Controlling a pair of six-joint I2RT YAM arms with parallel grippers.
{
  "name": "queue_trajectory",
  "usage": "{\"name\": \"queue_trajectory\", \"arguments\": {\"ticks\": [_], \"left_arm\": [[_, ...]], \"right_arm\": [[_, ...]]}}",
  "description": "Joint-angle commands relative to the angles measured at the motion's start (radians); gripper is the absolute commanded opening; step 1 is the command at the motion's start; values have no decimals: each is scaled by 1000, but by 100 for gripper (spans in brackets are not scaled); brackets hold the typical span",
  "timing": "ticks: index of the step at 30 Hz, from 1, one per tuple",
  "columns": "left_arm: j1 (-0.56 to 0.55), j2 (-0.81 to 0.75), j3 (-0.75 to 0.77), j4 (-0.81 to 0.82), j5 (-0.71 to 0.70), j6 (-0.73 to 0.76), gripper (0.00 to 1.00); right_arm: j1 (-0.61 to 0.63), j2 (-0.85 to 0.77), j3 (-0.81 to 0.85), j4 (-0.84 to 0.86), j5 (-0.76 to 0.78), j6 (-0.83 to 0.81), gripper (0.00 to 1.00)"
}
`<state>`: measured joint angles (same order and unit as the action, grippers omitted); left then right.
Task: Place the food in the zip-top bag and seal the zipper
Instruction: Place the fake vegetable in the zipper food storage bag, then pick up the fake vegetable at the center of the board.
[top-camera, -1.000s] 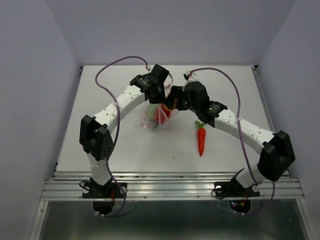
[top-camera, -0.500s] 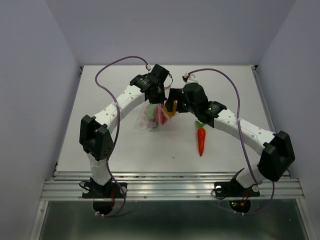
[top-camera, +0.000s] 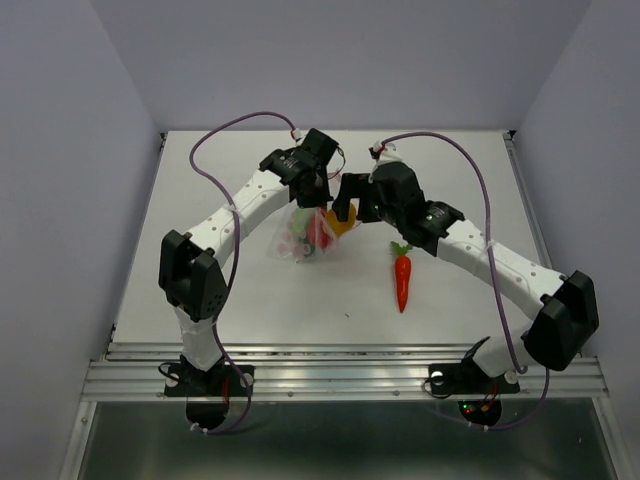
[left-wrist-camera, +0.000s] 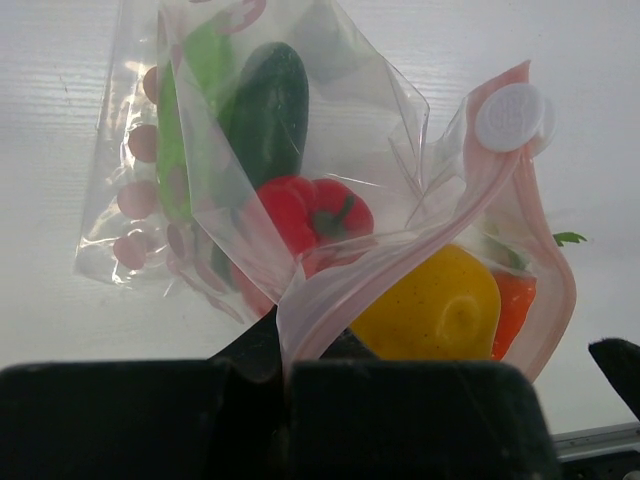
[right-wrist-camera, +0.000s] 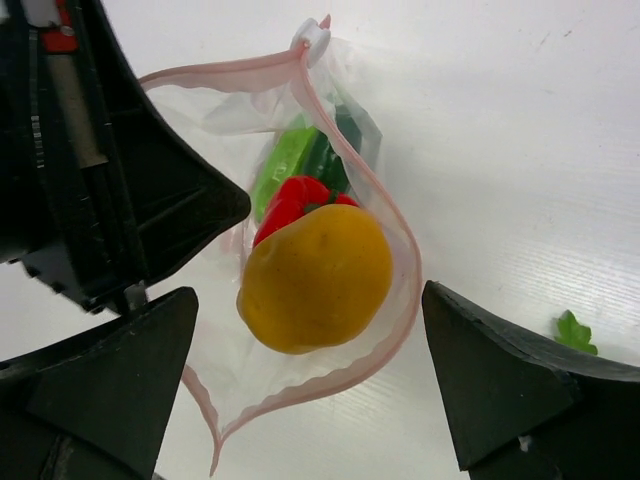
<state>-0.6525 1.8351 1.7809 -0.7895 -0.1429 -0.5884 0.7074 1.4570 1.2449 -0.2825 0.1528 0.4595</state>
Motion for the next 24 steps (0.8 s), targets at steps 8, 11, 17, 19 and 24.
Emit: {"name": "queue_trajectory", "arguments": {"ticks": [8,11,17,19,24], "left_arm": [[-4,-76,26,16,-12,7,0],[-3,-79,26,16,-11,10,0],[-3,-89,15,15,-18,12,0],[-2,-92,9,15,-18,12,0],[-2,-100,-9,30,-15,13,0]], "right_arm": [[-150,-224,8,-107,44,24,100],[-235,-239,-42,-240,86,45,100],[-270,-193,-139,-359,116,56,100],[-270,-173,-153,-366,113,47,100],[-279,-84,-167,-371,85,28,100]]}}
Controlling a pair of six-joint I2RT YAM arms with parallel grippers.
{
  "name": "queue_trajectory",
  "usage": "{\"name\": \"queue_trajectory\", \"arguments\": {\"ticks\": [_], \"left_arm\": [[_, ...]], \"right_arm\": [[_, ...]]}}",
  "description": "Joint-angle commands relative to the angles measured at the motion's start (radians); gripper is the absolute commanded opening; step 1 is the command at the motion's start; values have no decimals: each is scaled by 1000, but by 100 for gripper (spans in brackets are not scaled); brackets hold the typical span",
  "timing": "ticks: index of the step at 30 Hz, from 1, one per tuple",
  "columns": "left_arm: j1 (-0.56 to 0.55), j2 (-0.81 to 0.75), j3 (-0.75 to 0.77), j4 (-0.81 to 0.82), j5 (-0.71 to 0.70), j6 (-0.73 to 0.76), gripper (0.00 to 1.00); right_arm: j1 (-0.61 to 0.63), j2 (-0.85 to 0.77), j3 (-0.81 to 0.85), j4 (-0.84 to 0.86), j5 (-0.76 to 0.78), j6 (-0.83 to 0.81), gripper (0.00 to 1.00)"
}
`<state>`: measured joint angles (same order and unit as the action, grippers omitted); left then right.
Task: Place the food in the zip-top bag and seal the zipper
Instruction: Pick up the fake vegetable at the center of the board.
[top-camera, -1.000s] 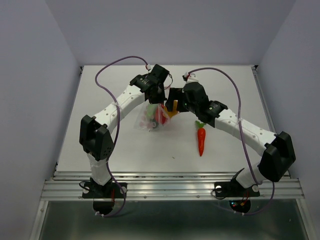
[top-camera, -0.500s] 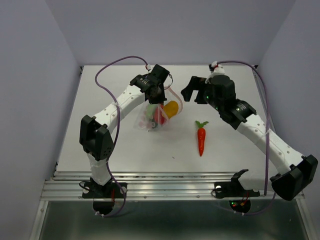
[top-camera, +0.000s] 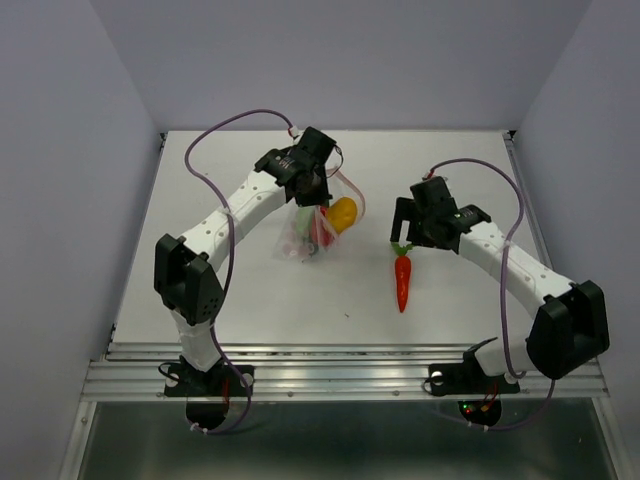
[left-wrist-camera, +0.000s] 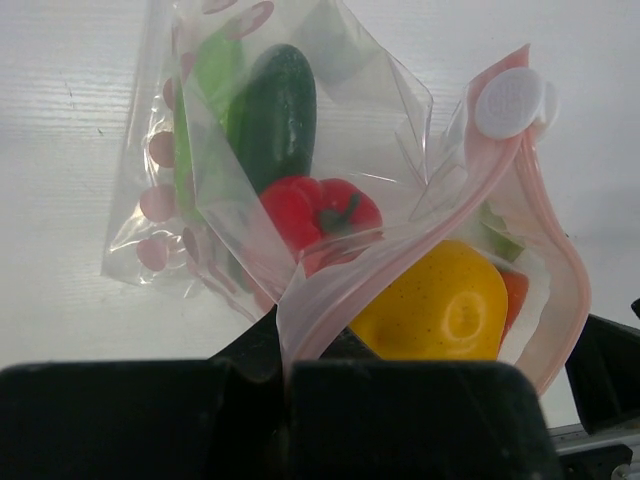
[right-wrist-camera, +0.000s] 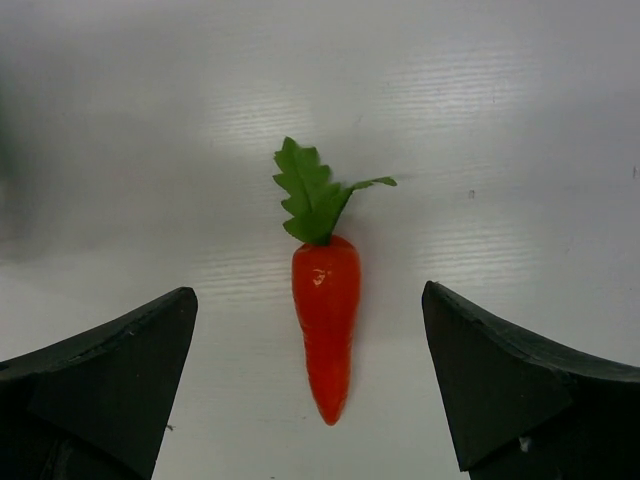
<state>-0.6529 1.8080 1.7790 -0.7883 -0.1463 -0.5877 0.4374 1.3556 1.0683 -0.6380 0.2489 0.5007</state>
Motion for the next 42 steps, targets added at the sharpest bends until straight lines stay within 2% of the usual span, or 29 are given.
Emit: {"name": "queue_trajectory", "arguments": {"ticks": [1,7,18,22,28,35,42], "left_arm": [[-2,-75,-9,32,-10,12,0],[-4,-72,-15,38,-7,12,0],[-2,-73,-18,35,-9,6,0],[-2,-68,-16,34,-7,5,0],[-4,-67,-12,32,-7,3,0],[-2,-67,-15,27,-9,3,0],[-2,-65,-6,26,2,6,0]], "right_arm": [[-9,45,9,-15,-16,-16,95],[-19,137,-14,23,-83,-16,86],[-28,203,-82,72,-114,-1,82],[-28,218,-96,100,-126,4,74],[-37,249,-93,123,-134,16,69],[-37,226,-99,153,-114,19,46],[-37,137,-71,182,-85,-25,39]]}}
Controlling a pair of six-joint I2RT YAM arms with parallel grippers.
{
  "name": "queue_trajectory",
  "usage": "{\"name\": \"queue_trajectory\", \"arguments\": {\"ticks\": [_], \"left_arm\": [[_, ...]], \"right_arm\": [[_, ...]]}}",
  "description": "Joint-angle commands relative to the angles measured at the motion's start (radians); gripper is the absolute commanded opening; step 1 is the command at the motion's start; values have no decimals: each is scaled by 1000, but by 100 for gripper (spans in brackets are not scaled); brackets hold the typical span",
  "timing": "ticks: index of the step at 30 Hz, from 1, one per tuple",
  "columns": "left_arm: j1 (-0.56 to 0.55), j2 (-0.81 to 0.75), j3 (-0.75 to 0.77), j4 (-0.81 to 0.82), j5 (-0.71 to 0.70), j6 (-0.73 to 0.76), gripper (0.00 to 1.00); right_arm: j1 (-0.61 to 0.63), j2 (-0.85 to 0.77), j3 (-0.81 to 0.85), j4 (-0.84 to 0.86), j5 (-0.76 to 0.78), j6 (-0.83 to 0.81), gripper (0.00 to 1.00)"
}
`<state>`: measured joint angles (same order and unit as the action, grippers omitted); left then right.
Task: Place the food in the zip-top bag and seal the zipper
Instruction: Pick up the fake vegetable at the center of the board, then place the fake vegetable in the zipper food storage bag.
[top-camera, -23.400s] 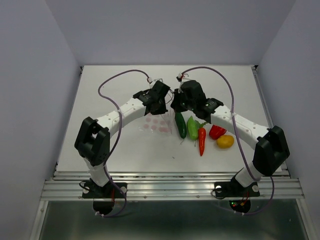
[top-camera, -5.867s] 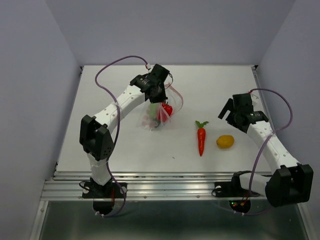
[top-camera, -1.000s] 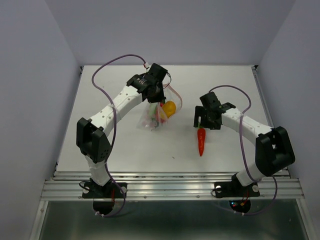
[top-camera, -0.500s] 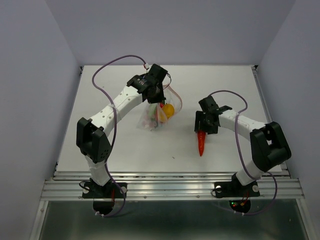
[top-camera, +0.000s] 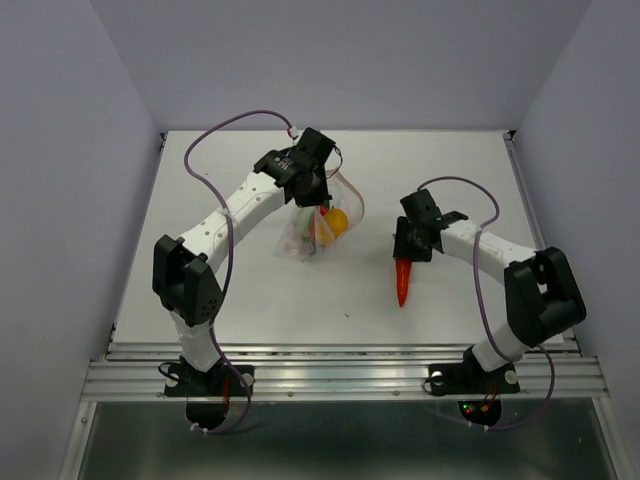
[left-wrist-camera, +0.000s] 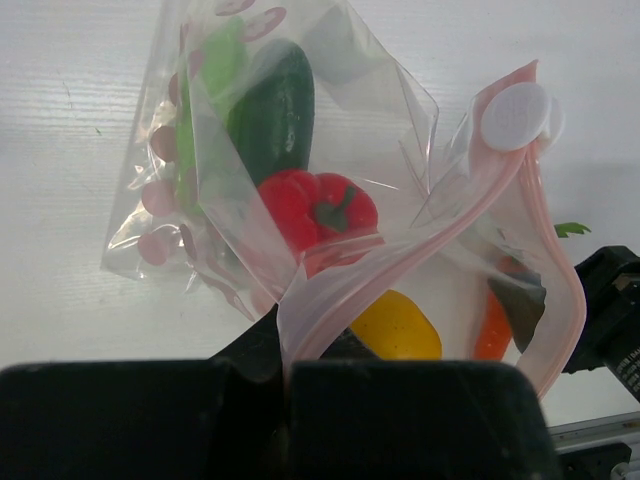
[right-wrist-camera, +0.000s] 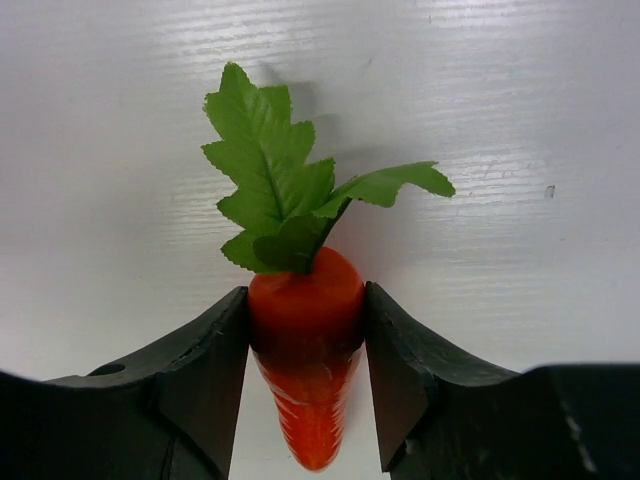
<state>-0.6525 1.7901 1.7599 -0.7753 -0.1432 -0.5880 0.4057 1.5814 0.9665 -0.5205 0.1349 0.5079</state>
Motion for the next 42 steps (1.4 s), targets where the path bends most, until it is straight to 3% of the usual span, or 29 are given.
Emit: {"name": "queue_trajectory", "arguments": {"ticks": [1,6,10,12,17,23,35,42], "left_arm": [[-2,-47,16,14,2,8,0],[-4,-44,16,21,14,7,0],[-2,-34,24,21,28,2,0],[-3,-31,26,19,30,-1,0],[-4,-31,33,21,37,-10,0],[-3,-20,42,13,33,-12,0],[-4,-26,56,-1,37,-16,0],[-3,-34,55,-1,45,-19,0]], "right_arm": [[-5,-112,32,101,34,-45,38],[-5,-353,-3,319,83,-86,37],[-5,-518,-127,743,-22,-115,36],[-5,-549,-143,844,-49,-117,36],[-5,-520,-153,1130,-201,-120,36],[40,-433,-121,1350,-241,-158,37],[200,-276,-98,1553,-195,-319,40],[209,-212,-135,1671,-159,-322,41]]}}
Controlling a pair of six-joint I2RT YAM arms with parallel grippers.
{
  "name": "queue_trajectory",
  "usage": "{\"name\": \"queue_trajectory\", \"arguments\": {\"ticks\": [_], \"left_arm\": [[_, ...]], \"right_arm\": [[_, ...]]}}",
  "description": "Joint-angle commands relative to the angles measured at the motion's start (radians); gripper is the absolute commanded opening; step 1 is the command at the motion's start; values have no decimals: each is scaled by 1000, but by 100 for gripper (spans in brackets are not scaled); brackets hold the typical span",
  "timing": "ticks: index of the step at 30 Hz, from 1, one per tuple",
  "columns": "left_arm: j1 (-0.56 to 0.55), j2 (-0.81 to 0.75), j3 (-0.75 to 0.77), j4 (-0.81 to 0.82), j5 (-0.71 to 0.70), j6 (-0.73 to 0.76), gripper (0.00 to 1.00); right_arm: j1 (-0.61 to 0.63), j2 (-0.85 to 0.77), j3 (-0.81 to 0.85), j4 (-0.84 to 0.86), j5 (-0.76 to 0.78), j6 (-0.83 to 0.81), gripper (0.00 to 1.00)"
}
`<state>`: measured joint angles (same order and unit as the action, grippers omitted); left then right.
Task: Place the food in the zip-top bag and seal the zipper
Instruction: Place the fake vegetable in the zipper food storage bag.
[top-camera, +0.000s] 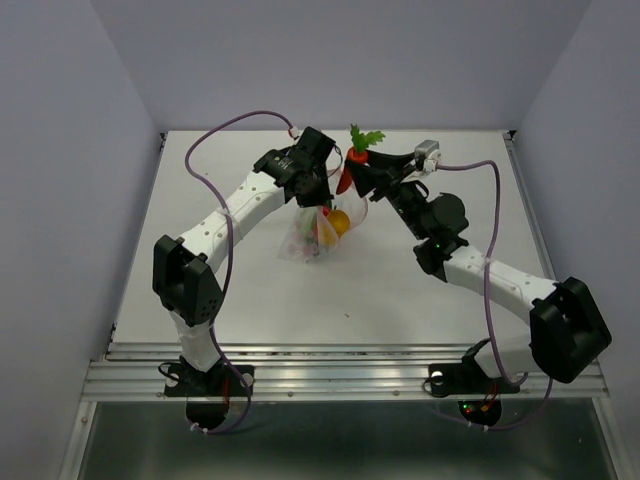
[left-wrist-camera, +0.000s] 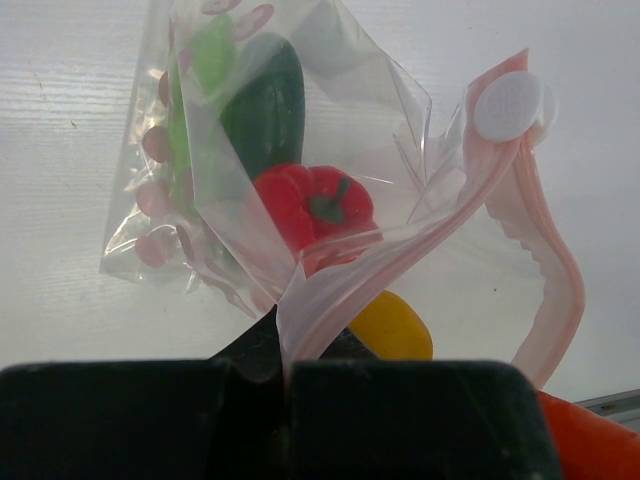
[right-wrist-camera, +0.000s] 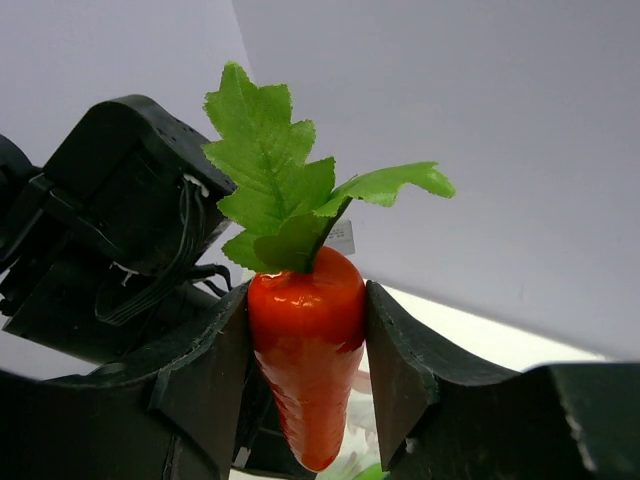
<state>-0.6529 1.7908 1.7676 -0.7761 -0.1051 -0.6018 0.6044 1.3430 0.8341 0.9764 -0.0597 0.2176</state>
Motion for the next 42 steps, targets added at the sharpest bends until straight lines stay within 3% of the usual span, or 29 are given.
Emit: {"name": "queue_trajectory", "arguments": {"ticks": [1,16,31,35,36,40,42], "left_arm": [[-4,-36,47,1,10,-4,0],[-2,-48,39,6,18,-12,0],[-2,-45,44,6,16,-21,0],[-2,-45,44,6,18,-23,0],[-2,-47,43,8,18,-24,0],[-2,-47,44,8,16,-26,0],[-2,-45,44,9,16,-26,0]], "right_arm": [[11,34,-1,176,40,-32,41],[61,166,-53,334,167,-129,44],[118,232,-81,341,210,-202,50],[129,243,-75,338,224,-204,57],[138,246,-75,334,231,-205,64],[138,240,-64,303,236,-204,76],[138,235,-53,265,242,-205,77]]}}
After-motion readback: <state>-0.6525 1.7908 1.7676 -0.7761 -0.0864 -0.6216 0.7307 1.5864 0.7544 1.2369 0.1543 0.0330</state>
